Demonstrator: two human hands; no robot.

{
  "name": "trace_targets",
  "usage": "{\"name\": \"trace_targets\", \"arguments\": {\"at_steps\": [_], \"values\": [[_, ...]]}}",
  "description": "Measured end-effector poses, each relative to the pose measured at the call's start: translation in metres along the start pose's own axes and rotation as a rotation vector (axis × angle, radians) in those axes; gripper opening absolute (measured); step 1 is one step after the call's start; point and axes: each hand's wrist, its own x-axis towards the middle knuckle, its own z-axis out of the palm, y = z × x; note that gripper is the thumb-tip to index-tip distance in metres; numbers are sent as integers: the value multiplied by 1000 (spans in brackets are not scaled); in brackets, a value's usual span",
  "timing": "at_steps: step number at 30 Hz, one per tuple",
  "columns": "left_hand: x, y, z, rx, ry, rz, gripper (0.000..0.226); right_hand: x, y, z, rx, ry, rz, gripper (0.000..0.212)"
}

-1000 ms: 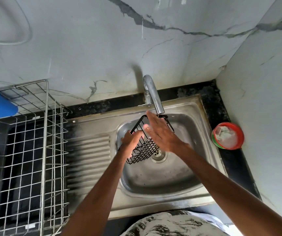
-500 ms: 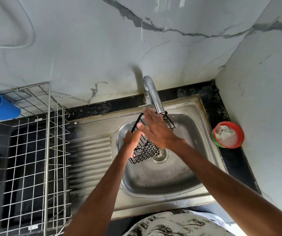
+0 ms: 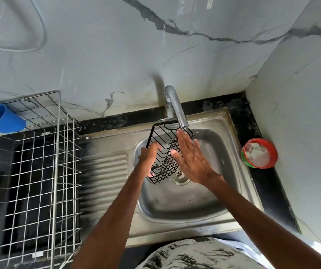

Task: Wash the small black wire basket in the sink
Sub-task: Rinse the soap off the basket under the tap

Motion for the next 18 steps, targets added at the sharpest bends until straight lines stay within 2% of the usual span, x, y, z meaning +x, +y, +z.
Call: {"name": "trace_targets", "arguments": {"at_steps": [2,4,7,12,15,18], "values": [[-16,4,0,-7,-14,13,107,3,-11,3,10,4,21,78],[-38,12,-3,-15,-35,34,116,2,-25,5,-12,-11,-49,81],[-46,16,-5,-57,-25,3,114,4,-26,7,-55,-14,-99,82],[-45,16,-7,-41,-7,-13,109,22,6,-4,50,-73,145,98],[-48,14,-10,-16,-23,-24,109,37,18,-9,189,-138,260,90],[-52,14,-10,-26,-48,-25,114,55,21,-13,278,-160,407,97]]}}
